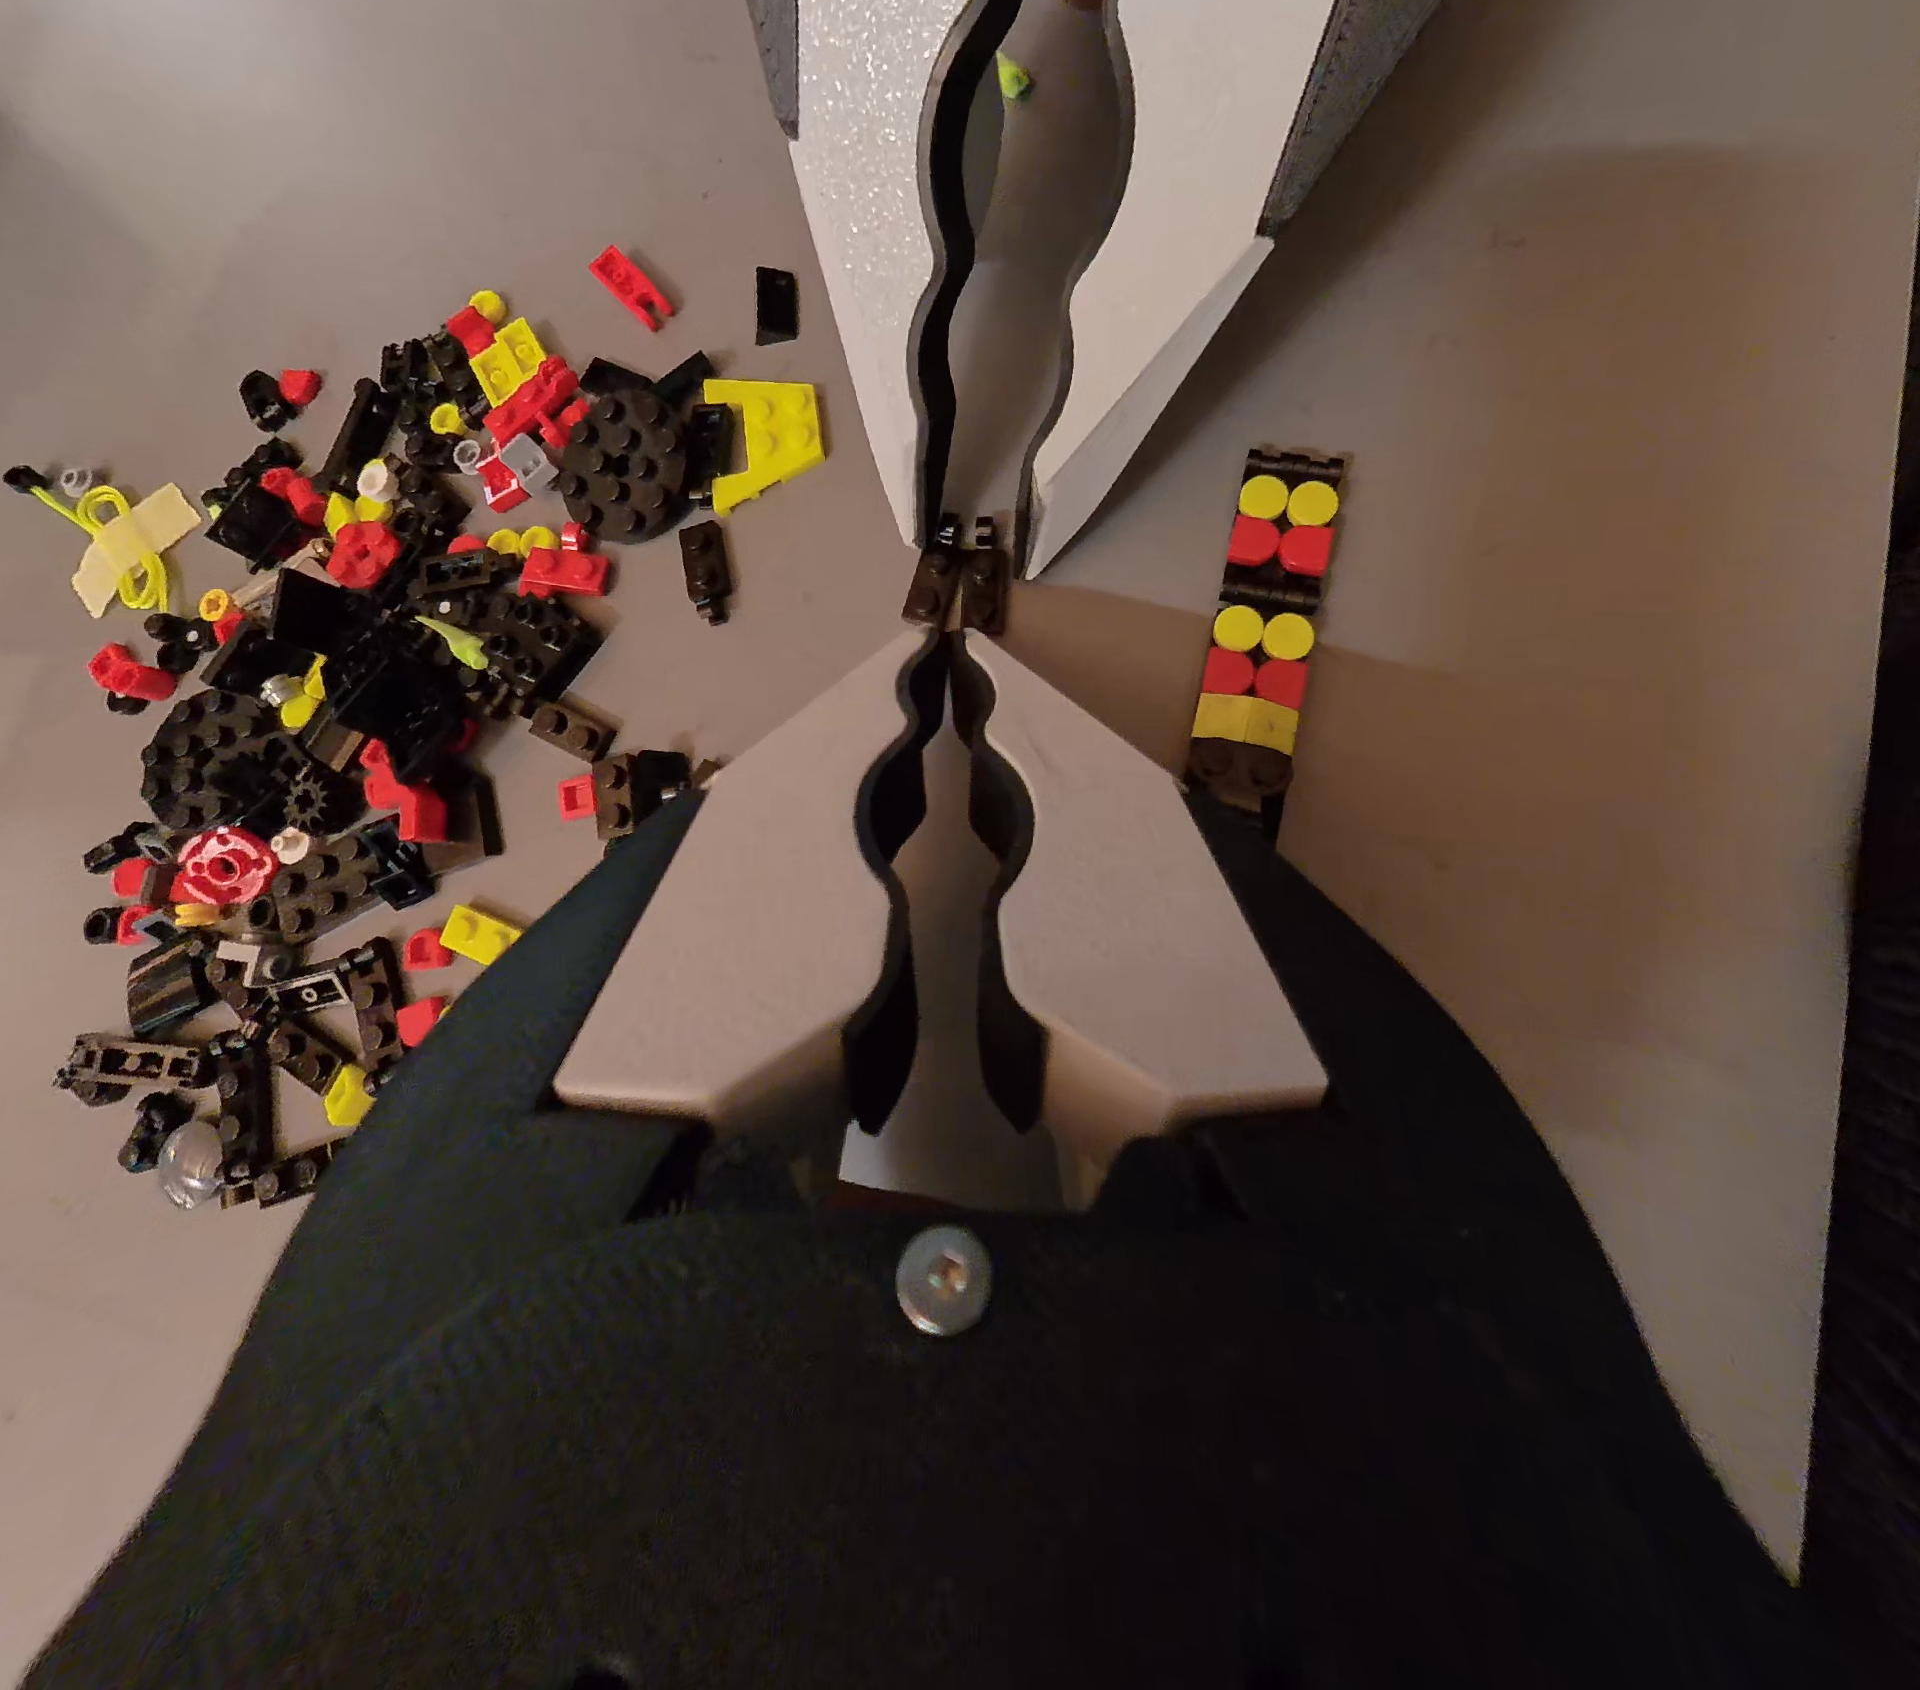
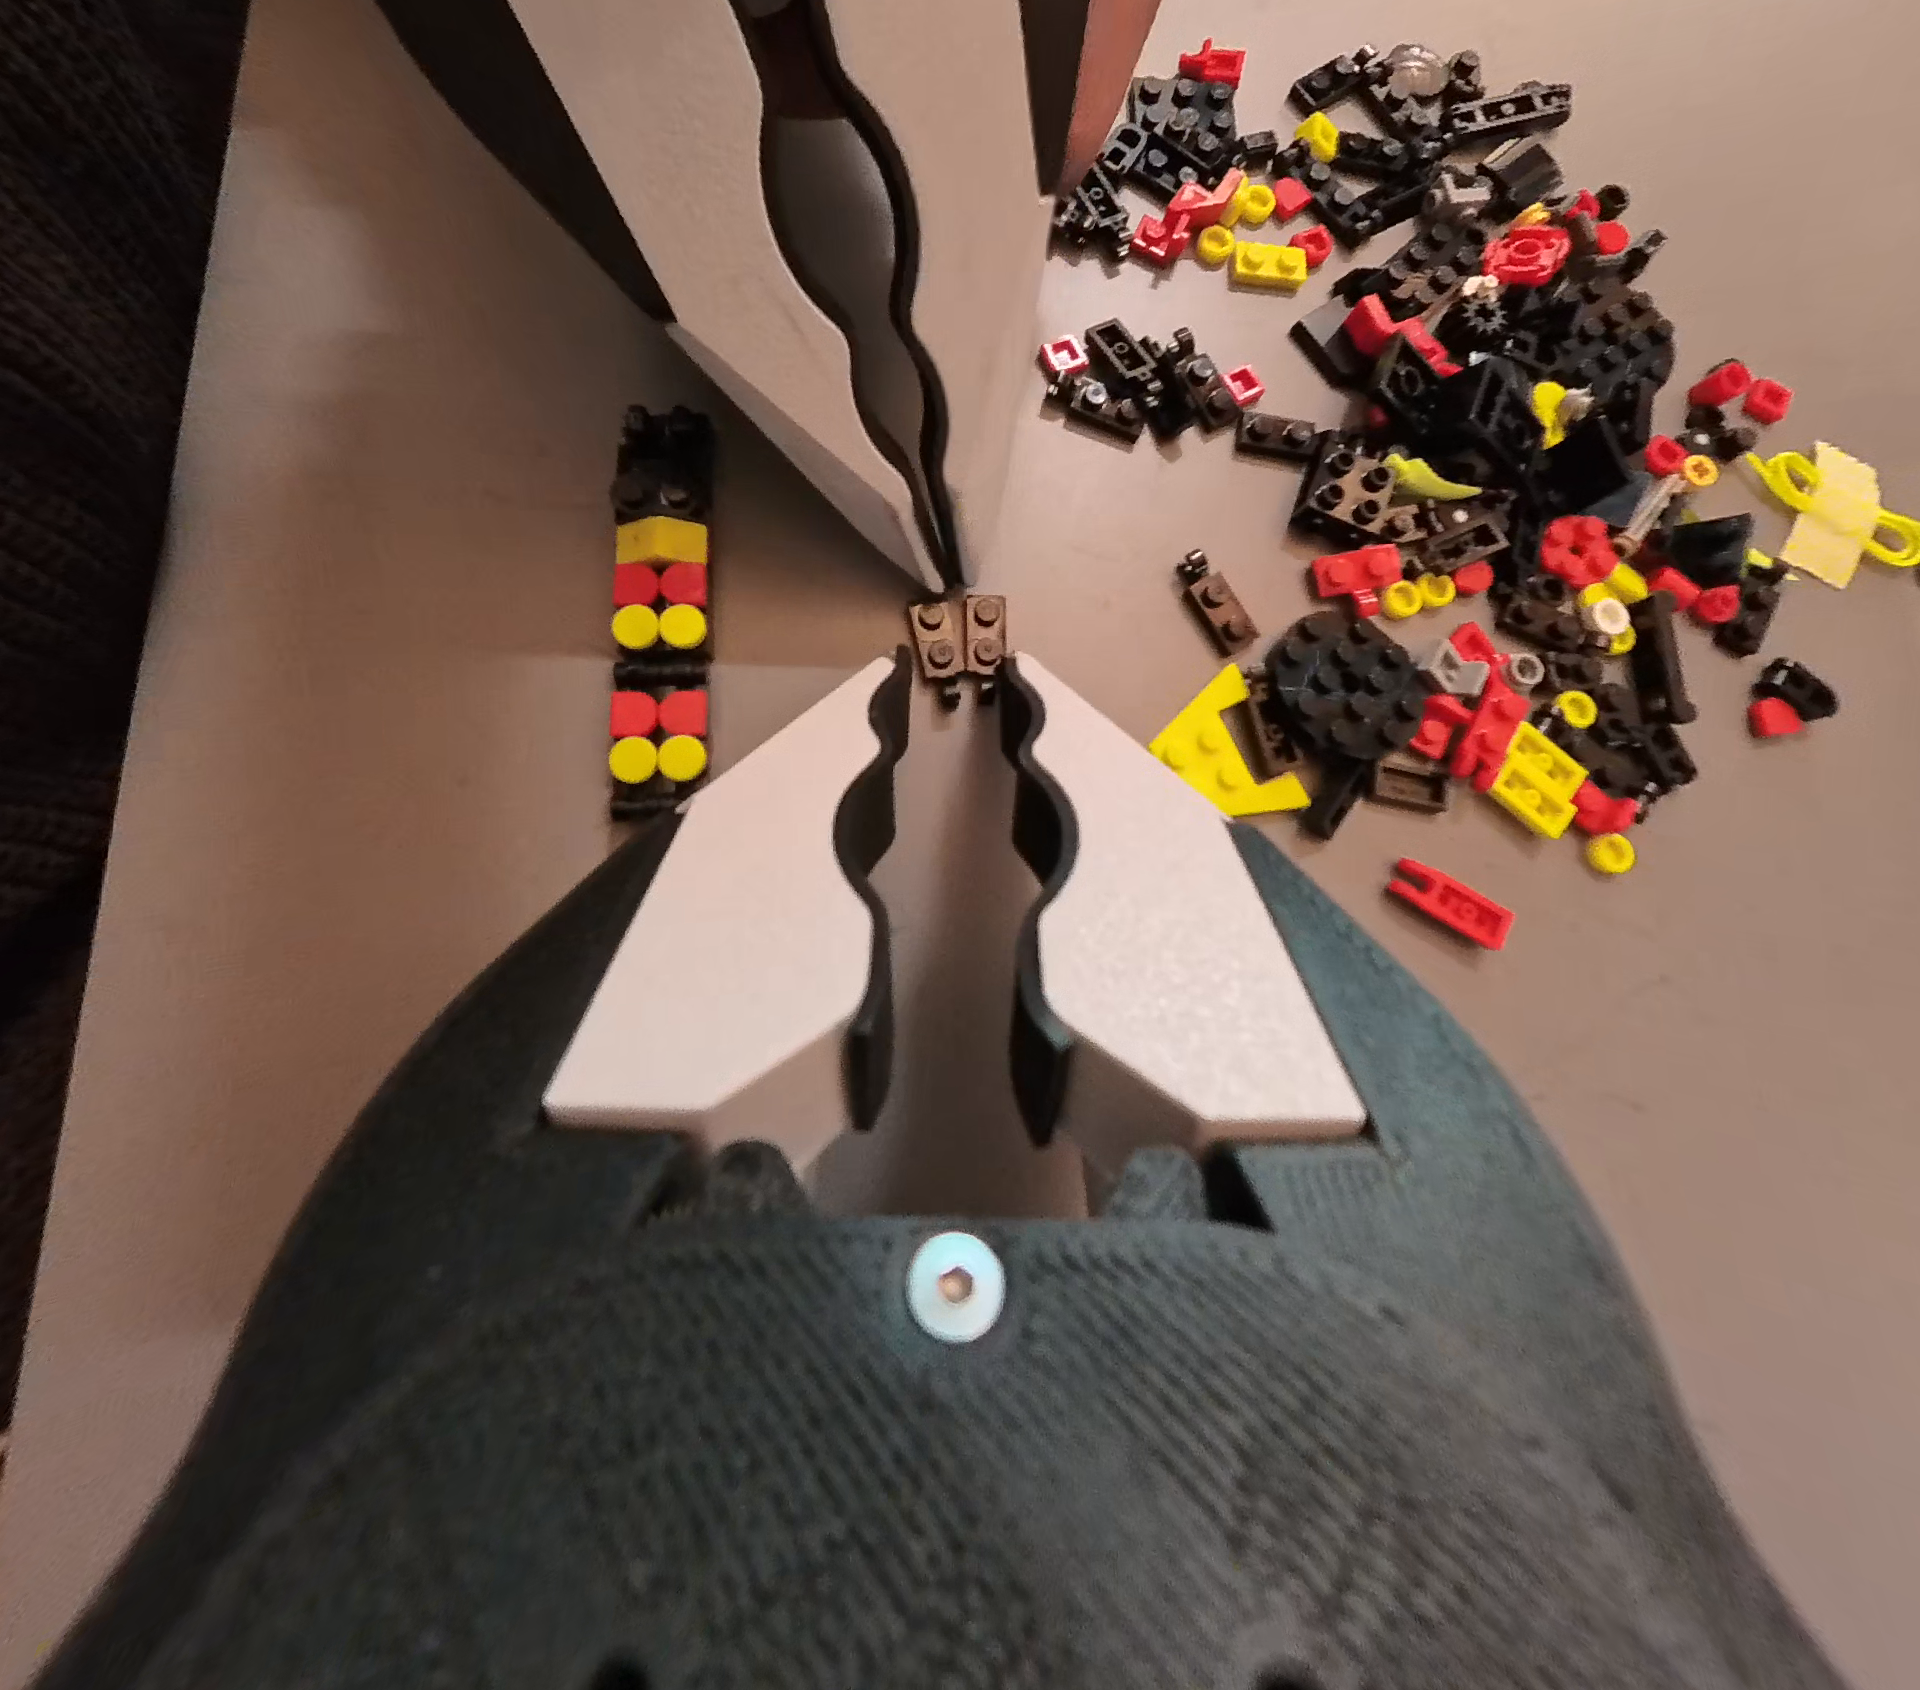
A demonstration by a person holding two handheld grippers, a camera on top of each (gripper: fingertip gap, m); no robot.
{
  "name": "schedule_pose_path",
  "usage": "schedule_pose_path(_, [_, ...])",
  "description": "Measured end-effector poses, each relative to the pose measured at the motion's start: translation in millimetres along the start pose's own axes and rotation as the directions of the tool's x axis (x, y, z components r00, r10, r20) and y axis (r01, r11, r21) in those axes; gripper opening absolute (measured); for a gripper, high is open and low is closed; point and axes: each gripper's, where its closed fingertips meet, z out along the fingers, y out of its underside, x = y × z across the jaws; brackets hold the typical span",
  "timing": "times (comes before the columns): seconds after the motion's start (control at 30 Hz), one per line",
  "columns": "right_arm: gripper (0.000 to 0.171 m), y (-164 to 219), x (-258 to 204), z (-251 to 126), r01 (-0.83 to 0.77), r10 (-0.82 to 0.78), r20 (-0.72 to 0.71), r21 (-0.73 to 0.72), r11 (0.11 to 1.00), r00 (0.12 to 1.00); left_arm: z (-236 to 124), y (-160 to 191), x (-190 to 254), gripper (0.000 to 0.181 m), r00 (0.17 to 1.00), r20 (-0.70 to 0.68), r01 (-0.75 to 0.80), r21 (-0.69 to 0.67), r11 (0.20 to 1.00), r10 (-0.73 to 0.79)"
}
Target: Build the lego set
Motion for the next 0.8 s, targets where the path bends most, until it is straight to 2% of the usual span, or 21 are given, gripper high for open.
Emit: schedule_pose_path(0.8, [0.025, -7.5, 2.8, 6.9, 0.015, -0.015, -0.001, 0.021, 1.0, 1.0, -1.3, -1.5, -0.8, 0.005, 1.0, -0.005, 0.016, 0.011, 1.0, -0.016])
